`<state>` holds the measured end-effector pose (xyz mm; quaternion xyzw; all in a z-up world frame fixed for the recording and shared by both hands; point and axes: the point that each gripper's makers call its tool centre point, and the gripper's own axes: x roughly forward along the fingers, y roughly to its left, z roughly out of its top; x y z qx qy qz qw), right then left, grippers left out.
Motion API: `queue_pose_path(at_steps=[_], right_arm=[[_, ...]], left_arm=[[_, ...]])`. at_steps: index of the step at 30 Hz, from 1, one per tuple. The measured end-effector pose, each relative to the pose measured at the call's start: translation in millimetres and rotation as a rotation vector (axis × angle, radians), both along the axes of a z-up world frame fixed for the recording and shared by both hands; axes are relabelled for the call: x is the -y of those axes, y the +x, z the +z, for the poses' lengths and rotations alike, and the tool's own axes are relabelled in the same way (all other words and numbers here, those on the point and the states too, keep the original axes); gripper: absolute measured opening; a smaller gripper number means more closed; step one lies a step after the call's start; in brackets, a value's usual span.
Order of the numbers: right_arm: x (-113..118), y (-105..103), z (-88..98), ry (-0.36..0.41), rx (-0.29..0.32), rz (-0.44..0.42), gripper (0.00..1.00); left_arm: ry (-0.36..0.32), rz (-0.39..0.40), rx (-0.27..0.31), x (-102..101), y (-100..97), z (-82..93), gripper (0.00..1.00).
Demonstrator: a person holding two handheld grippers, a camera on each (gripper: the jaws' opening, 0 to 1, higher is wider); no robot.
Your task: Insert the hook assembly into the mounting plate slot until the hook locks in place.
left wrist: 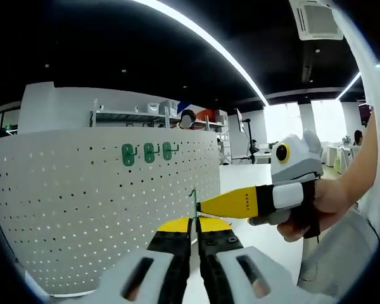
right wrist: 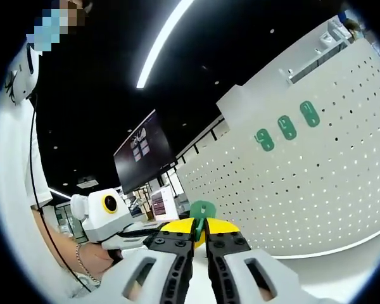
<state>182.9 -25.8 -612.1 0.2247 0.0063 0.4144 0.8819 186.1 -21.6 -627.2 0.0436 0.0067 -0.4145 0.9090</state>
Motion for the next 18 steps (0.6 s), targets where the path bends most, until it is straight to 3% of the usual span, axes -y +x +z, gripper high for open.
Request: queue_pose_path(at_steps=[9, 18], right_arm=[[0.5, 2.2, -1.6, -0.003, -0.039, -0.020, 0.01], [0.6, 1.7, -3.0, -0.013, -0.037, -0.024, 0.01]], left_arm=[[0.008, 0.005, -0.003, -0.3, 0.4, -0.5, 0.02], [0.015, 0.006, -0.004, 0.3, 0.3, -2.3, 0.03]])
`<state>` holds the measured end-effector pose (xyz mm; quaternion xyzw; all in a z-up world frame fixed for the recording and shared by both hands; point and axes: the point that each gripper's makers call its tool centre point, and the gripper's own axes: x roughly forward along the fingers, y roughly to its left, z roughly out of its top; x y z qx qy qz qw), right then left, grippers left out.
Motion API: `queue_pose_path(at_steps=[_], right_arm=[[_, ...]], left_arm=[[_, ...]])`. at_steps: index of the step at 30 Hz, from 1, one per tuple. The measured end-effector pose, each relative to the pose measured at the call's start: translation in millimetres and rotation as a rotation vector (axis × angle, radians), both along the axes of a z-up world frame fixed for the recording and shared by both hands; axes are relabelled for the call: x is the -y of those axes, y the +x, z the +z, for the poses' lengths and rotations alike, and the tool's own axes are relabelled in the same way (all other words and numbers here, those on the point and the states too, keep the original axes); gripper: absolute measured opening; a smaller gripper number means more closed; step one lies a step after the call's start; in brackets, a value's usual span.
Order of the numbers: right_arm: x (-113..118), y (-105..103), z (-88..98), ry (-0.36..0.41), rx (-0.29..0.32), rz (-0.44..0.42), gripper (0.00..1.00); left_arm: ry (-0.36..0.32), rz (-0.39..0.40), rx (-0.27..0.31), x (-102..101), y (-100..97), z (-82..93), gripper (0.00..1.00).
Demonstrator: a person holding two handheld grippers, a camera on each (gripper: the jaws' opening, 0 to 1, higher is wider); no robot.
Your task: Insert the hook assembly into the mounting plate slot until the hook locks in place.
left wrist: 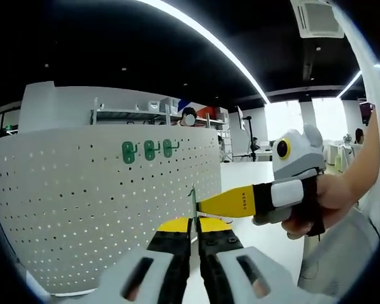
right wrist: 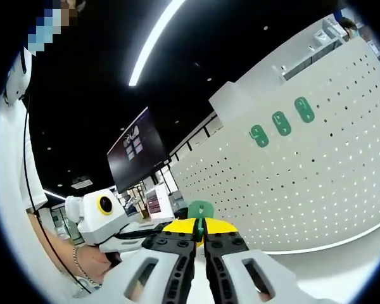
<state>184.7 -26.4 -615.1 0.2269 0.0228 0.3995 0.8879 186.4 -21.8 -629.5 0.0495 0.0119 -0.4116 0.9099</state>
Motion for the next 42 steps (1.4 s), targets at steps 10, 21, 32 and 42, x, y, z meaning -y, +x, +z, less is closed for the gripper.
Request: queue_pose_path(at_steps=[10, 21, 32, 42], right_arm=[[2.1, -0.8, -1.5, -0.013, 0.007, -0.003, 0.01], [8.1, 2.4, -5.6, -0.021, -0.003, -0.023, 0.01], [4.0, 0.6, -7.2, -0.016, -0.015, -0.007, 0.01], [2.8, 0.7, -8.2, -0.004, -0.032, 0.003, 0.01]], left_arm=[[-0.010, 0.002, -0.023, 1.2, 0.8, -1.1, 0.04], [0.013, 0.021, -0.041, -3.3, 2.1, -8.1, 0.19], [0.046, 0.032, -0.049, -5.0, 2.5, -16.0, 0.52], [0.072, 0.037, -0.080, -3.6, 5.5, -25.5, 0.85]])
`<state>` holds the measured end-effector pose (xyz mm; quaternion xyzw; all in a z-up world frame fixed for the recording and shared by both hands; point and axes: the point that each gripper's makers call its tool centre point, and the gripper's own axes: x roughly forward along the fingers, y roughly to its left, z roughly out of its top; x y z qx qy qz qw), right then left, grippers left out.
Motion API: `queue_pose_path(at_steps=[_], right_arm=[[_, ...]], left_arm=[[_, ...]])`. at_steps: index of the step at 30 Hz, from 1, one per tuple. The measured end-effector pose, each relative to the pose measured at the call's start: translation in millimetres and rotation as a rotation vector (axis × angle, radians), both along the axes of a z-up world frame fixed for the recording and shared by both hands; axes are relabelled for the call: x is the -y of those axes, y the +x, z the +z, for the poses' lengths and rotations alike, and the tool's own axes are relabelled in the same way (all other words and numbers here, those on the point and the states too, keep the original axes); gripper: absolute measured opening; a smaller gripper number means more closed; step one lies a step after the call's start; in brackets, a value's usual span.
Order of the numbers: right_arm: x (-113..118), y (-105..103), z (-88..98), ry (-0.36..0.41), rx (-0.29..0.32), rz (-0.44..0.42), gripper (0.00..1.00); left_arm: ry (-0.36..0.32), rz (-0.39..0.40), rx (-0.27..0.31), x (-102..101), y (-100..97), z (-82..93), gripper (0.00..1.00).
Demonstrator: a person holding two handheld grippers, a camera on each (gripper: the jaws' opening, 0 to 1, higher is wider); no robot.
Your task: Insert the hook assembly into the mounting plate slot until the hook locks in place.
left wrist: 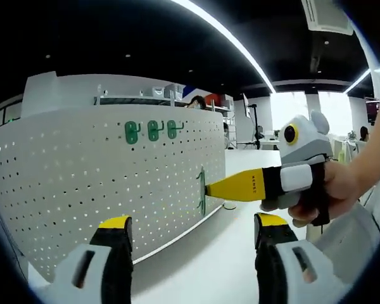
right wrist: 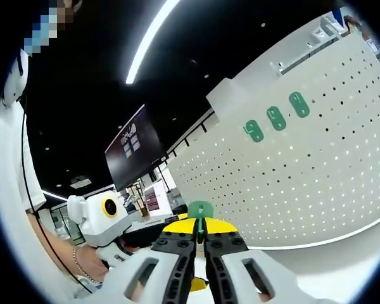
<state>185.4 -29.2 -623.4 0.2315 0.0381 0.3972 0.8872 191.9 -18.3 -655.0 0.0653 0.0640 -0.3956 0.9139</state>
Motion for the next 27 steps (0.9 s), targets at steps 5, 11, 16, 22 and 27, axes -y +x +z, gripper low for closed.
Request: queue_pose_path(at_steps=[5, 11, 16, 22, 27], right_arm=[[-0.5, -0.4, -0.1, -0.002, 0.001, 0.002, 0.01], [0.9, 0.2, 0.5, -0.019, 0.007, -0.011, 0.01], [1.9, 3.3, 0.2, -0.165, 0.070, -0.059, 0.01], [3.4, 7.2, -0.5, -0.344, 0.152, -0.130, 0.01], [4.4, 9.4, -4.3, -0.339, 0.125, -0.133, 0.01]], left_arm=[[-0.001, 0.007, -0.021, -1.1, 1.5, -4.4, 0.93], [0.002, 0.006, -0.021, -0.8, 0.7, -5.2, 0.92], [-0.001, 0.010, -0.031, -2.0, 1.4, -6.7, 0.91], [0.006, 0.011, -0.031, -2.6, 1.6, -7.6, 0.90], [0.004, 0.014, -0.031, -3.1, 1.8, -7.2, 0.90]])
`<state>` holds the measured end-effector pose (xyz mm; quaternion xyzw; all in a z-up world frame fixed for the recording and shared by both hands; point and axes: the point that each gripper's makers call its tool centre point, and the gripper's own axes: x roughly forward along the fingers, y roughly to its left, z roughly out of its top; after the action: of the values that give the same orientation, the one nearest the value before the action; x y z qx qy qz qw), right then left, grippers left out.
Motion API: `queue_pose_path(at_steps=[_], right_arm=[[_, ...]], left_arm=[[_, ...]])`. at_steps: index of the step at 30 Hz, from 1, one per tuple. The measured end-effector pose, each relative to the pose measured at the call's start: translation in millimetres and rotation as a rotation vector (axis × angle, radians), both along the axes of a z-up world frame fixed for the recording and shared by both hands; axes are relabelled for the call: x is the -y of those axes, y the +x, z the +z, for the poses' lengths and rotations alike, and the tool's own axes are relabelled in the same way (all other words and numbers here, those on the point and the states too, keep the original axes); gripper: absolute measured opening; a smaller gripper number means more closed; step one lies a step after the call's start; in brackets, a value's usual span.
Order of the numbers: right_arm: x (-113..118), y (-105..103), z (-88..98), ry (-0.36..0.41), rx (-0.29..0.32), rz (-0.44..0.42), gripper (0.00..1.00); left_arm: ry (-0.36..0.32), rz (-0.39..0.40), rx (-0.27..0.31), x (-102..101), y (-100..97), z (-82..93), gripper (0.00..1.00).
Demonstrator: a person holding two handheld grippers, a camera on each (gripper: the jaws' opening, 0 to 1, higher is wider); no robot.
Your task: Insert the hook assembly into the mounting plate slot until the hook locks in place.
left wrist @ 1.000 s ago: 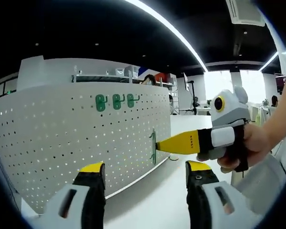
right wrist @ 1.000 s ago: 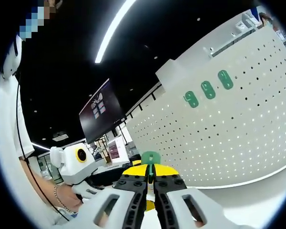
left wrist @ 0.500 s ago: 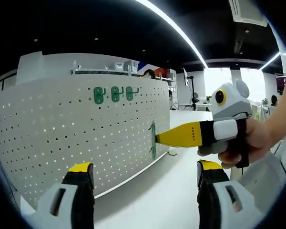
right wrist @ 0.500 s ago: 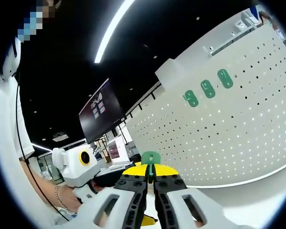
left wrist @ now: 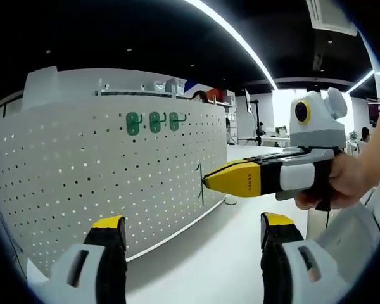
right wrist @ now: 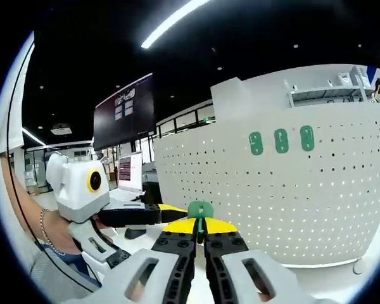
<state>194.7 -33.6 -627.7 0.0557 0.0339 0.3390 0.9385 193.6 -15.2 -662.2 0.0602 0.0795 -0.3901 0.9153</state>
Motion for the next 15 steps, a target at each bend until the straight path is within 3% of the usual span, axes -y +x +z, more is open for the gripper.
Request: queue_pose_path(at_steps=[15], right_arm=[[22.0, 19.6, 4.5, 0.035, -0.033, -0.073, 0.01]], left_arm=[[-0.014, 0.006, -0.008, -0.9, -1.4, 1.1, 0.88]])
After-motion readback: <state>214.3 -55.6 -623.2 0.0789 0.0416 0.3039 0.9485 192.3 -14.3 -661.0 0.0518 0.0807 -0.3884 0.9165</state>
